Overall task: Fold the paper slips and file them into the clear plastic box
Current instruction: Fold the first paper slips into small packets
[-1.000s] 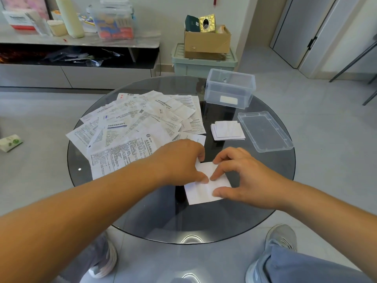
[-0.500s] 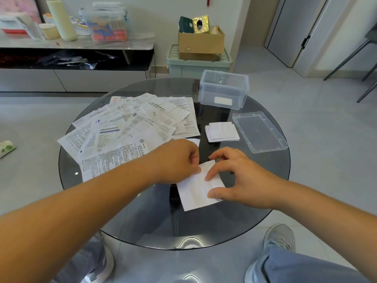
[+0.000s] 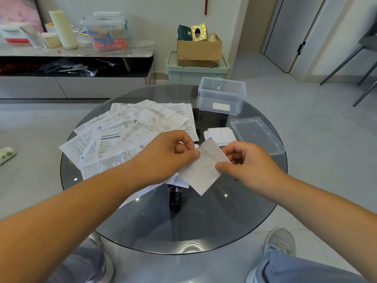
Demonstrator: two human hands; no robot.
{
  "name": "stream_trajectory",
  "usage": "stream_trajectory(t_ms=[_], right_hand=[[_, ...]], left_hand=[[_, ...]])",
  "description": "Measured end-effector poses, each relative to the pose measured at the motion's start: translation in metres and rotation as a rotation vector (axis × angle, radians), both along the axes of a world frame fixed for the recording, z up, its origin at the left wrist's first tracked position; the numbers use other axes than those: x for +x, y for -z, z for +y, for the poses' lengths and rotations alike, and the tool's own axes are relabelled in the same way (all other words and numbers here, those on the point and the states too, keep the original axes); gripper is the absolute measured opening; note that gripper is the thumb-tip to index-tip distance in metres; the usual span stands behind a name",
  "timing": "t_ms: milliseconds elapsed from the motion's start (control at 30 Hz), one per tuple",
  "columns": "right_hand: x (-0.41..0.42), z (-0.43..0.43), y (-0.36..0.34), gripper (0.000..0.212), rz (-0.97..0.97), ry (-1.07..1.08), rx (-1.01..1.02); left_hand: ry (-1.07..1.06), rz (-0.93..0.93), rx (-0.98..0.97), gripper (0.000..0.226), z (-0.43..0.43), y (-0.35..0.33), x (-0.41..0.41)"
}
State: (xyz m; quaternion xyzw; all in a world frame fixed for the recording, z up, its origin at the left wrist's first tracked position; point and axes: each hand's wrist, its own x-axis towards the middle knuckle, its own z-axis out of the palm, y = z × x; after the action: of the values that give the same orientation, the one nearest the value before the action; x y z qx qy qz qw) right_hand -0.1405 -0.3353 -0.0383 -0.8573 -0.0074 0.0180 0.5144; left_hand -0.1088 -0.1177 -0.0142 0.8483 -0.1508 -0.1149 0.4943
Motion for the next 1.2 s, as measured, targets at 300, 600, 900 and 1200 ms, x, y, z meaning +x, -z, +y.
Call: stream_trajectory(t_ms=[300,600,900,1200], right_hand=[[-0.017,-0.004,-0.013,0.028,-0.252,-0.269,-0.405],[-0.035,-0.02,0.004,0.019,-0.38,-0.481,-0.659],[-0.043,-0.026,0.014,0.026,-0.365,-0.451,-0.629],[-0.033,-0.017,0.014,0.017,-0.078,-0.152,-0.473]], left_hand=[[0.311,-1.082,0.557,0.024,-0.005,0.007,-0.026],[0.344,-0.957,0.488,0.006,-0.009,0.036,-0.061],[0.225,-0.703,0.491,0.032,-0.001,0.044,-0.062],[0.057,-0.44,0.578,0.021,-0.016,0.038,-0.047]])
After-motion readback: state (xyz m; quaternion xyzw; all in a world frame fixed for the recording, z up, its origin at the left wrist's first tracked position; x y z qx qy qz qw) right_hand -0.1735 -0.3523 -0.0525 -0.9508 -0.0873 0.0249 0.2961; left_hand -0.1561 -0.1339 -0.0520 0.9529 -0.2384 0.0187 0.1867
